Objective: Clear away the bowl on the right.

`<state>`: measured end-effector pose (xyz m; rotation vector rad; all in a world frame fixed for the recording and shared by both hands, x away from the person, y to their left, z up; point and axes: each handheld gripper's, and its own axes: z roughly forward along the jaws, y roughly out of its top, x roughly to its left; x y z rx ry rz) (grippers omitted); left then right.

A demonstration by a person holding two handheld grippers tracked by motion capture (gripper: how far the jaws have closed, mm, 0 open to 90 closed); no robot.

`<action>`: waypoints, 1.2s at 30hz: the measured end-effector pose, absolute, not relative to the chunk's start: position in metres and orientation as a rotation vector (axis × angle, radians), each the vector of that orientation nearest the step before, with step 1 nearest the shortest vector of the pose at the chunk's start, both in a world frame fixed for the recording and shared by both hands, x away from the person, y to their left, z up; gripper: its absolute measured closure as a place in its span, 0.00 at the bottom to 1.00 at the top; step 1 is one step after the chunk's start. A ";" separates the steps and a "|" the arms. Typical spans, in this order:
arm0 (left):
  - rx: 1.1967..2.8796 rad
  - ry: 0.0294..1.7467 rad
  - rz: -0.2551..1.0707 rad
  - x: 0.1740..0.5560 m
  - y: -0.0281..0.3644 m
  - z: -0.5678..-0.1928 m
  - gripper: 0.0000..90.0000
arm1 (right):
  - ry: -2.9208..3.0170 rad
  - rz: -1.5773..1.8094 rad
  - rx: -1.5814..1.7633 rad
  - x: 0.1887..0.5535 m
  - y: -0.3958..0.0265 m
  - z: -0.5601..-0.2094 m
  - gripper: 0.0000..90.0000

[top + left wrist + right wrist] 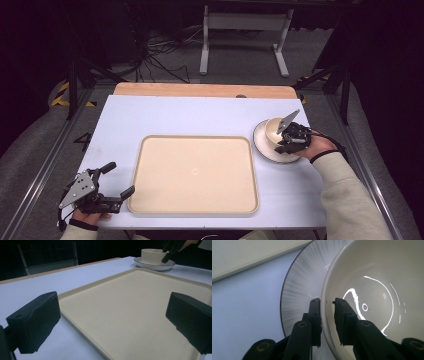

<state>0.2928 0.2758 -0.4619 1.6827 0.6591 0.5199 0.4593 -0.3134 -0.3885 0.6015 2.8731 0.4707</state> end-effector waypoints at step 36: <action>1.687 0.660 0.519 0.293 0.276 -0.462 0.00 | 2.806 0.447 0.519 0.442 -0.302 -0.360 0.93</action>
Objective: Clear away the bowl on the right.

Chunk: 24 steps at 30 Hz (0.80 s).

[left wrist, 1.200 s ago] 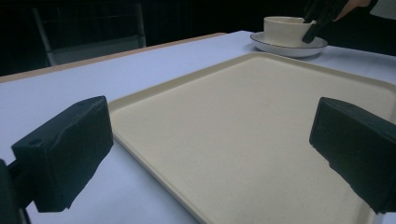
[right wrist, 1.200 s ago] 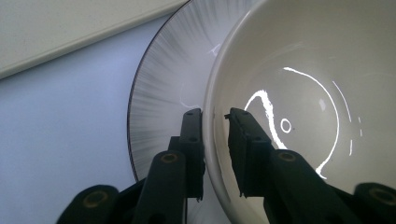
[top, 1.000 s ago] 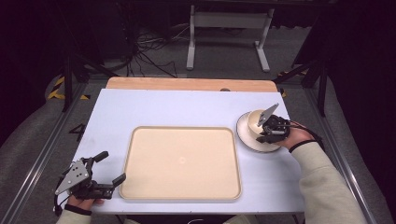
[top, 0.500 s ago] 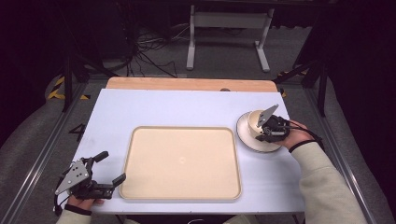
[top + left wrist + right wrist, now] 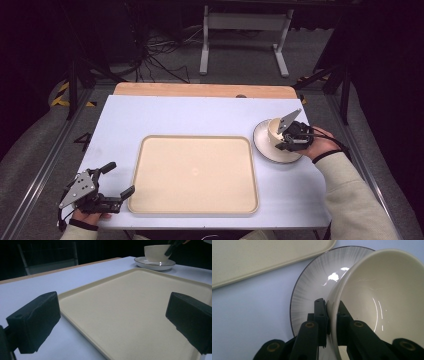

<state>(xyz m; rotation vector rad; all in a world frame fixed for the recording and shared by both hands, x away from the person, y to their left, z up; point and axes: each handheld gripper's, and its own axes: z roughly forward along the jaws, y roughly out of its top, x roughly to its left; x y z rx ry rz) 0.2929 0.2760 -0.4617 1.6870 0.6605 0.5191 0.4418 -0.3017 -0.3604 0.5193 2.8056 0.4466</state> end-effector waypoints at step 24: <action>1.688 0.659 0.521 0.293 0.276 -0.462 0.00 | 2.770 0.437 0.463 0.421 -0.281 -0.319 0.92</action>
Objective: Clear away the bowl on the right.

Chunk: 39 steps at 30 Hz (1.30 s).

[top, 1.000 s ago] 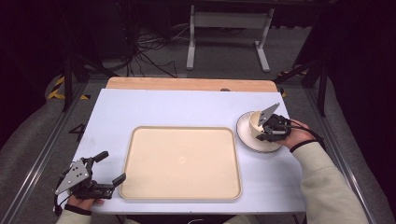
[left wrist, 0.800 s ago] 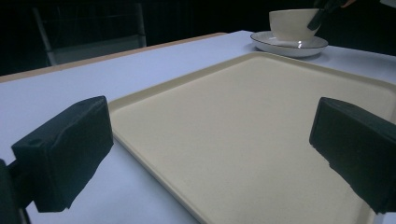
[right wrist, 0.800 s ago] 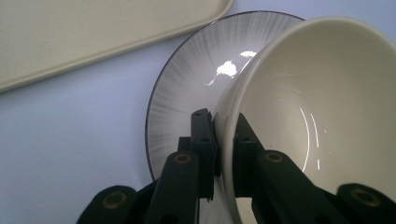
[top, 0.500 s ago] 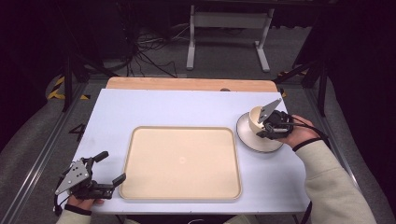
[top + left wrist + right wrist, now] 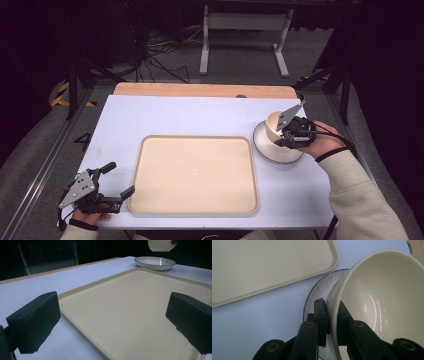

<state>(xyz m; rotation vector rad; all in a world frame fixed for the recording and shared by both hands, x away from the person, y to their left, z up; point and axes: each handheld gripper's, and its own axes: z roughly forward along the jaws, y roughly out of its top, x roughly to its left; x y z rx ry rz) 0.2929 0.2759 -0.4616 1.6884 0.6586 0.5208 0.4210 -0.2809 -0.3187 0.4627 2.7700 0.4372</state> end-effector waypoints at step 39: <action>1.679 0.652 0.524 0.293 0.276 -0.462 0.00 | 2.870 0.483 0.204 0.387 -0.158 -0.313 0.92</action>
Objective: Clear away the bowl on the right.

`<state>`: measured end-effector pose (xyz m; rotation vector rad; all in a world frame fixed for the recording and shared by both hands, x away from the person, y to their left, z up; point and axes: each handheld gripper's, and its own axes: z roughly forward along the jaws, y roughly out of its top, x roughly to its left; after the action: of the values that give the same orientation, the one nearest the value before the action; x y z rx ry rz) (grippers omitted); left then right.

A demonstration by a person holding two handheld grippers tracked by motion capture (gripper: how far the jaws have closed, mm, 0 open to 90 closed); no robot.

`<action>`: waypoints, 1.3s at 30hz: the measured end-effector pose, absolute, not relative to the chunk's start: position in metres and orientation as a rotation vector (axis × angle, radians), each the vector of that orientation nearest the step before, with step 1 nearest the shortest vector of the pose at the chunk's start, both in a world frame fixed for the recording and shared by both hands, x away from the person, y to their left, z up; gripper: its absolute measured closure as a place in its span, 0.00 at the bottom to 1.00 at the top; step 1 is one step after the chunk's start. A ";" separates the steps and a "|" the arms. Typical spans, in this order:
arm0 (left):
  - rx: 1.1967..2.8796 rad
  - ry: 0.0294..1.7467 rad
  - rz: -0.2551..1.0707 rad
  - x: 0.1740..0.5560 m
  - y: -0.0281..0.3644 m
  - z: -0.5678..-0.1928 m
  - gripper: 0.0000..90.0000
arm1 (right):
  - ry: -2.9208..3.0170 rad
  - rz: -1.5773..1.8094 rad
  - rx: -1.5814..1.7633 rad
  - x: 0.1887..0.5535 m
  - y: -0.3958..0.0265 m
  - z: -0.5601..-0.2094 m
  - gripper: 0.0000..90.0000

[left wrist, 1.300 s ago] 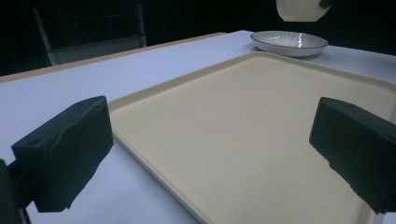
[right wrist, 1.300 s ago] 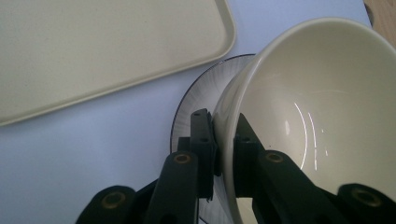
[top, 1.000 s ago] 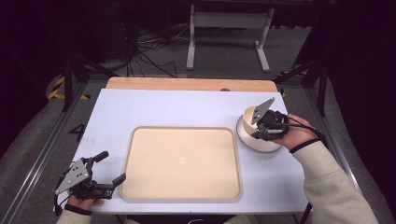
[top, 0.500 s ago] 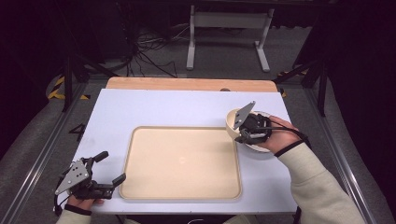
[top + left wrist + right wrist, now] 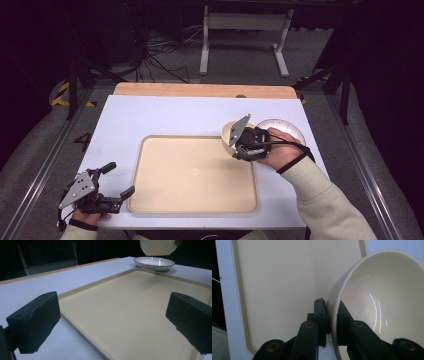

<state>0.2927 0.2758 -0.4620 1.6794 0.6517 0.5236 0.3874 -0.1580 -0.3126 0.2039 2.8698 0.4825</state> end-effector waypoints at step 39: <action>1.679 0.644 0.522 0.292 0.276 -0.462 0.00 | 2.914 0.584 -0.004 0.369 -0.061 -0.324 0.92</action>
<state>0.2924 0.2758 -0.4621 1.6786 0.6438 0.5220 0.3688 -0.0606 -0.3241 -0.0039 2.9139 0.5844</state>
